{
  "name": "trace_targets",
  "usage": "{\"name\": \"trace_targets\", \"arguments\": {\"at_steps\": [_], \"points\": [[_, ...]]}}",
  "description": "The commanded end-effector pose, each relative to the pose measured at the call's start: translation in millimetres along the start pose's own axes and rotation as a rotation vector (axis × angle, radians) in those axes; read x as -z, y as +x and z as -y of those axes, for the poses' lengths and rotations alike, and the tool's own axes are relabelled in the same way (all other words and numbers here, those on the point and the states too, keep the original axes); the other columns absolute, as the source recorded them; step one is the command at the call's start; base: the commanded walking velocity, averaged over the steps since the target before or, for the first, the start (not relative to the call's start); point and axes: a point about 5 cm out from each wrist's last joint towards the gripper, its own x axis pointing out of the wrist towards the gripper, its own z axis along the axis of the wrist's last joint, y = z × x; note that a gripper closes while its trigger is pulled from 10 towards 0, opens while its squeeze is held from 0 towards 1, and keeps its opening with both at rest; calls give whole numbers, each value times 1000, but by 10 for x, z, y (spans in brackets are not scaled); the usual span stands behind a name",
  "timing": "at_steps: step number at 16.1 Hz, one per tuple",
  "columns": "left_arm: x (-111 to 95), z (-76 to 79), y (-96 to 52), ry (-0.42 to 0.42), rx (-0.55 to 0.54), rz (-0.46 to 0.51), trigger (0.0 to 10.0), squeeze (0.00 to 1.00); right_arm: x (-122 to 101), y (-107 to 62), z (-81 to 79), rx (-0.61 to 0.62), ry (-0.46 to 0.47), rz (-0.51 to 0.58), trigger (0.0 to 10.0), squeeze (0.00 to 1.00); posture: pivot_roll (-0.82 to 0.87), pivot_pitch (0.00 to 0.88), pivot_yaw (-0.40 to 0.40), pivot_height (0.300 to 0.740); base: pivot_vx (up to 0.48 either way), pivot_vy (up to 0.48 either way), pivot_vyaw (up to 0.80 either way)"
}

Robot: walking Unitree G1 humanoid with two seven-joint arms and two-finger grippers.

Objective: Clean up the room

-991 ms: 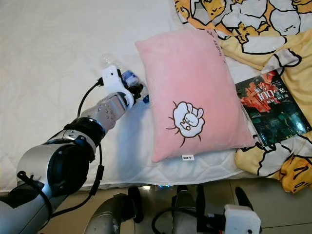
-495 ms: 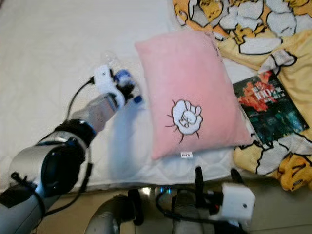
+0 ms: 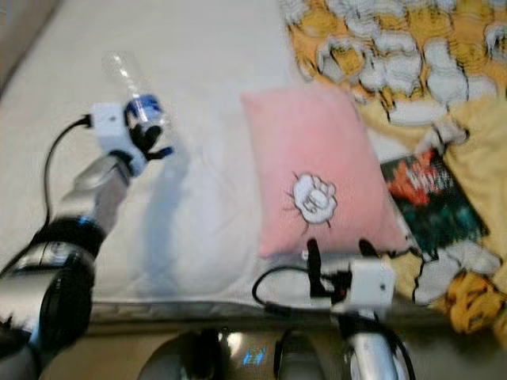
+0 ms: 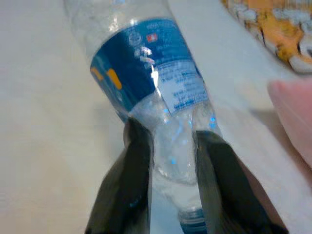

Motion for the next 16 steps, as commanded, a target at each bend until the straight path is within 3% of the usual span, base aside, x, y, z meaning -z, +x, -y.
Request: {"name": "trace_targets", "arguments": {"at_steps": [1, 2, 4, 6, 7, 9, 10, 11, 12, 13, 16], "points": [[-50, -49, -75, 74, 16, 61, 0, 0, 42, 26, 20, -1, 19, -24, 10000, 0, 15, 73, 44, 740, 0, 0, 0], [35, -103, -294, 156, 40, 115, 0, 0, -16, 153, 67, -1, 36, 1, 10000, 0, 37, 66, 30, 740, 0, 0, 0], [359, -96, -756, 209, 79, 104, 0, 0, -85, 269, 173, 23, 57, 32, 10000, 0, 53, 48, 6, 740, 0, 0, 0], [509, -62, -993, 243, 129, 84, 0, 0, -103, 268, 218, 28, 46, 40, 10000, 0, 53, 42, -2, 740, 0, 0, 0], [631, -29, -1201, 252, 206, 51, 0, 0, -105, 245, 254, 32, 32, 39, 10000, 0, 48, 40, -4, 740, 0, 0, 0], [702, -4, -1361, 279, 279, 31, 0, 0, -80, 208, 278, 29, 14, 30, 10000, 0, 41, 40, -9, 740, 0, 0, 0], [669, 72, -1332, 265, 286, 40, 0, 0, -35, 185, 293, 32, 20, 14, 10000, 0, 32, 32, -7, 740, 0, 0, 0], [620, 144, -1225, 250, 262, 52, 1333, 0, -18, 190, 285, 36, 30, 11, 10000, 0, 26, 29, -4, 740, 0, 0, 0], [608, 166, -1202, 244, 254, 51, 1333, 0, -17, 193, 279, 38, 34, 12, 10000, 0, 26, 29, -4, 740, 0, 0, 0], [602, 183, -1174, 244, 247, 44, 10000, 0, -11, 194, 270, 37, 36, 12, 10000, 0, 17, 27, 5, 740, 0, 0, 0], [558, 239, -1137, 258, 258, 53, 10000, 0, 20, 118, 259, 52, 51, 3, 10000, 0, 1, 27, 16, 740, 0, 0, 0]]}}
